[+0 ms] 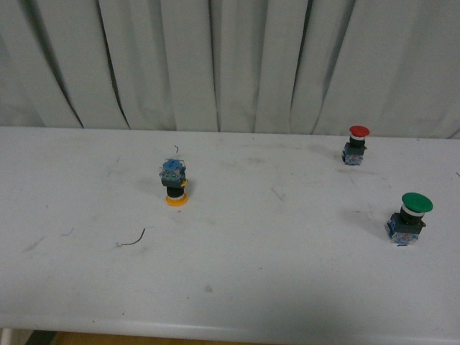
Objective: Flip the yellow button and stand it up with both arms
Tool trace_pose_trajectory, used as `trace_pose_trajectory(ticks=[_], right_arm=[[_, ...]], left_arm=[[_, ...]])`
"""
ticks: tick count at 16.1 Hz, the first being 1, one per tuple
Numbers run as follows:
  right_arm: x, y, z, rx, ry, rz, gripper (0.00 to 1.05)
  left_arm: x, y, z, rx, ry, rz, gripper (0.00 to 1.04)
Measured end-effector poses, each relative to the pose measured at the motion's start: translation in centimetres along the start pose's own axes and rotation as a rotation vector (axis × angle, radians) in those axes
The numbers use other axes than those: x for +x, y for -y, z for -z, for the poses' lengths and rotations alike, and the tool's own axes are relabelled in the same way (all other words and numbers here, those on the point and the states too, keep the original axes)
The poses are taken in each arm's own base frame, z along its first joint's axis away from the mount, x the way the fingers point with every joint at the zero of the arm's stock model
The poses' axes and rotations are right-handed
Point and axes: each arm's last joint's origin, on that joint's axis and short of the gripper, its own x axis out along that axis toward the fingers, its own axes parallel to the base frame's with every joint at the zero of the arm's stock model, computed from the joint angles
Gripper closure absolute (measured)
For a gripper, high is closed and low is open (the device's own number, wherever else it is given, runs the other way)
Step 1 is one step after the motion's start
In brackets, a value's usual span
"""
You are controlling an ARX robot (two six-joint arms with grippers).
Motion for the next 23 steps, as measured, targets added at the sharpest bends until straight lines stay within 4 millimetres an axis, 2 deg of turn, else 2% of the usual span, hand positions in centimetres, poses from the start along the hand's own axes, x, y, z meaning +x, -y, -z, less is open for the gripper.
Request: trace_pose_trajectory(ticks=[23], right_arm=[[0.0, 0.0, 0.0, 0.0, 0.0, 0.0, 0.06]], left_arm=[[0.0, 0.0, 0.0, 0.0, 0.0, 0.0, 0.07]])
